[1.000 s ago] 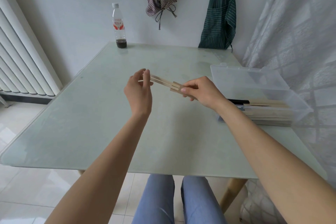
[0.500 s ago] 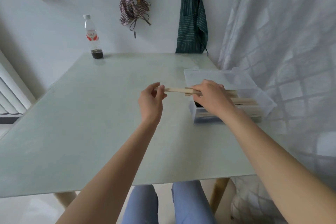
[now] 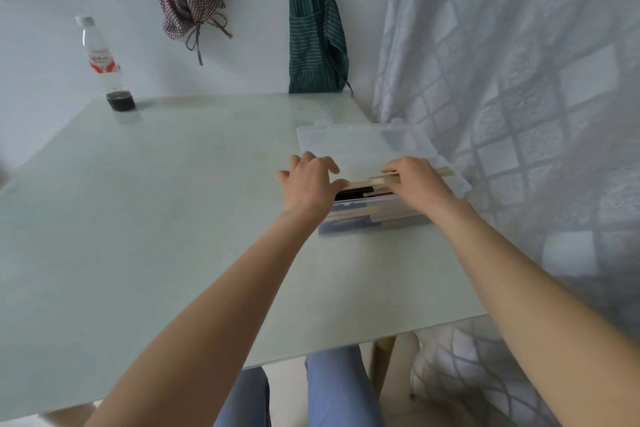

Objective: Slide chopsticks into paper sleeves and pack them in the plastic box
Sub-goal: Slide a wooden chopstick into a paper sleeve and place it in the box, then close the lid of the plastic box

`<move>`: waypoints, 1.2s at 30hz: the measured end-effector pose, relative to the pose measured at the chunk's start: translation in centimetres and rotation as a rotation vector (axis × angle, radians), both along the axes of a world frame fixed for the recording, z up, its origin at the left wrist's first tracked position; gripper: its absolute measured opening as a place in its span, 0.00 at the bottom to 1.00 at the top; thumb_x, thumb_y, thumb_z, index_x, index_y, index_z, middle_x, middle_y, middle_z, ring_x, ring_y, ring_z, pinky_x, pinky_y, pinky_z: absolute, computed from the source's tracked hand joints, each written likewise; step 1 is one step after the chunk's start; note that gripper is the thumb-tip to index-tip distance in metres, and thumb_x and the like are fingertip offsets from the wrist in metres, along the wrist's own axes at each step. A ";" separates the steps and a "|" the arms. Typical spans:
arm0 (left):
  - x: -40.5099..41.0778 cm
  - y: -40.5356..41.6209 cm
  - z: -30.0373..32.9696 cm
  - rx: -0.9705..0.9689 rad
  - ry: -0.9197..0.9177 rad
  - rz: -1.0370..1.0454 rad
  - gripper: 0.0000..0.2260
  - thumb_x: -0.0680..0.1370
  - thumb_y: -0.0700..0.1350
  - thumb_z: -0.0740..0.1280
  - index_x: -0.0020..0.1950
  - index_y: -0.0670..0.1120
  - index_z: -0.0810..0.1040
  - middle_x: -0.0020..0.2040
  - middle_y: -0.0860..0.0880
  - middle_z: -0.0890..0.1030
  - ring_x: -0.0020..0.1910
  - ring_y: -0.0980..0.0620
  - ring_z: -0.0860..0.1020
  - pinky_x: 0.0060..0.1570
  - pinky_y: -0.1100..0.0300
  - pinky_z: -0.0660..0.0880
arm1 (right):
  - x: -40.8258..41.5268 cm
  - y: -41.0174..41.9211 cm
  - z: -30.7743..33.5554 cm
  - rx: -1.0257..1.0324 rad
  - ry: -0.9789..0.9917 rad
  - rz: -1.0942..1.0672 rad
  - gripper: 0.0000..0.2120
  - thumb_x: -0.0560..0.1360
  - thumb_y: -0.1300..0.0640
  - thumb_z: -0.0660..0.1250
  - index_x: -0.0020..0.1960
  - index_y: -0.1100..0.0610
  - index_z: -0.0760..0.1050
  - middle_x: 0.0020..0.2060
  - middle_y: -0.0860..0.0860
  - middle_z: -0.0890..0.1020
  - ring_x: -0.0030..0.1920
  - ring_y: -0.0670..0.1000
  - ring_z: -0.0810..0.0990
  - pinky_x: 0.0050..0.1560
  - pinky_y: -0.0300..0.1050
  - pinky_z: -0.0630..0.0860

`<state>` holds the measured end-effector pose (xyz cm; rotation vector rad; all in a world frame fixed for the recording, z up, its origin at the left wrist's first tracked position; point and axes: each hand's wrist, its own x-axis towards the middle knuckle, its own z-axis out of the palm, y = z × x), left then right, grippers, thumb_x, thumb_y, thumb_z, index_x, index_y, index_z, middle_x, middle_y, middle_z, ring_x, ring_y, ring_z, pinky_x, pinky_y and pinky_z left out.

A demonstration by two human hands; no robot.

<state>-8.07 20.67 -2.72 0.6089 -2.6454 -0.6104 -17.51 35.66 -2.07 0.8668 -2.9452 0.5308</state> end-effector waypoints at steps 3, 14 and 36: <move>-1.0 -0.3 0.2 0.116 0.073 0.091 0.18 0.78 0.50 0.65 0.66 0.46 0.70 0.66 0.44 0.68 0.65 0.44 0.65 0.61 0.53 0.64 | -0.9 0.4 0.2 -0.077 -0.032 0.013 0.19 0.76 0.63 0.64 0.67 0.56 0.72 0.65 0.56 0.72 0.64 0.56 0.72 0.64 0.46 0.68; -6.6 -0.1 1.9 0.520 -0.024 0.352 0.24 0.78 0.46 0.62 0.69 0.40 0.58 0.65 0.38 0.66 0.63 0.39 0.69 0.59 0.49 0.67 | -6.4 1.6 1.4 -0.170 -0.218 -0.238 0.29 0.78 0.55 0.60 0.75 0.59 0.52 0.67 0.63 0.64 0.67 0.62 0.65 0.58 0.50 0.68; -2.1 2.0 3.4 0.338 0.546 0.167 0.08 0.76 0.43 0.61 0.45 0.44 0.79 0.44 0.50 0.81 0.46 0.50 0.77 0.47 0.59 0.71 | -3.8 4.5 1.0 -0.601 0.214 -0.034 0.18 0.80 0.50 0.56 0.63 0.59 0.72 0.66 0.57 0.68 0.69 0.58 0.62 0.69 0.46 0.57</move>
